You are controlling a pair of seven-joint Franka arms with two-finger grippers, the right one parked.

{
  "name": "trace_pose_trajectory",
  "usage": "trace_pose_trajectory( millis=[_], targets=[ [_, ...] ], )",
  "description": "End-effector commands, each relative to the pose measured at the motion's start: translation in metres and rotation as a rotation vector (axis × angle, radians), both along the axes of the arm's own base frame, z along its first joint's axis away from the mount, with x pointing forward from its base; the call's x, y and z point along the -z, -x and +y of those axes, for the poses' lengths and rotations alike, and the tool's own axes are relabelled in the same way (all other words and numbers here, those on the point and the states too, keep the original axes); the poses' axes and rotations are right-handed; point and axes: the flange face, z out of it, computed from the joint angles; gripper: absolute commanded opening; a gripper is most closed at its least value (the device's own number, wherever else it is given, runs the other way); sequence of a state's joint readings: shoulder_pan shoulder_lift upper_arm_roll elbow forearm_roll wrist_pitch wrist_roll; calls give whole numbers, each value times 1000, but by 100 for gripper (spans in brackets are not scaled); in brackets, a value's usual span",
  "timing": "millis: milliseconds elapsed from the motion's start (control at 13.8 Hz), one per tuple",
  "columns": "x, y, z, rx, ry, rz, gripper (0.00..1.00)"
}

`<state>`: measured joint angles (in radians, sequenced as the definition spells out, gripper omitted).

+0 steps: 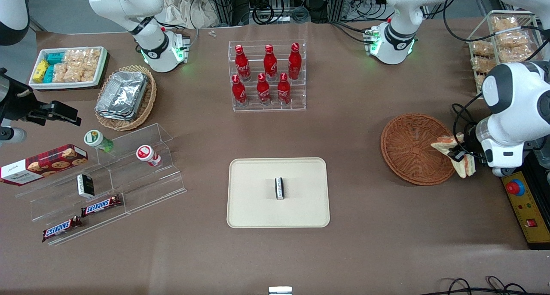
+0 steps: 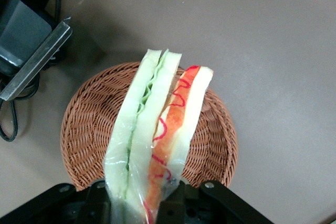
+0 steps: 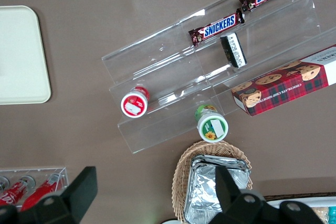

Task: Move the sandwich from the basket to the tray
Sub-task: 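Lift the sandwich out of the basket with the left gripper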

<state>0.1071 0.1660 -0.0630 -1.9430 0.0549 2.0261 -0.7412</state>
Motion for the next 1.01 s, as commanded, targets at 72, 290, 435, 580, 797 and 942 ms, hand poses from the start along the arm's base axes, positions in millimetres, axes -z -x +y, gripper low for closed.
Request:
trace_pose_trajectory(
  millis=[72,290,435,580,797,942],
  targets=[
    [-21,-34,-5,59,9,62,0],
    [-50,-46,-7,74,28,33,0],
    [-65,-46,-7,99,34,21,0],
    [-90,-46,-2,128,18,49,0],
    [-116,-44,11,177,-44,73,0],
    [-113,-43,11,179,-42,86,0]
  ],
)
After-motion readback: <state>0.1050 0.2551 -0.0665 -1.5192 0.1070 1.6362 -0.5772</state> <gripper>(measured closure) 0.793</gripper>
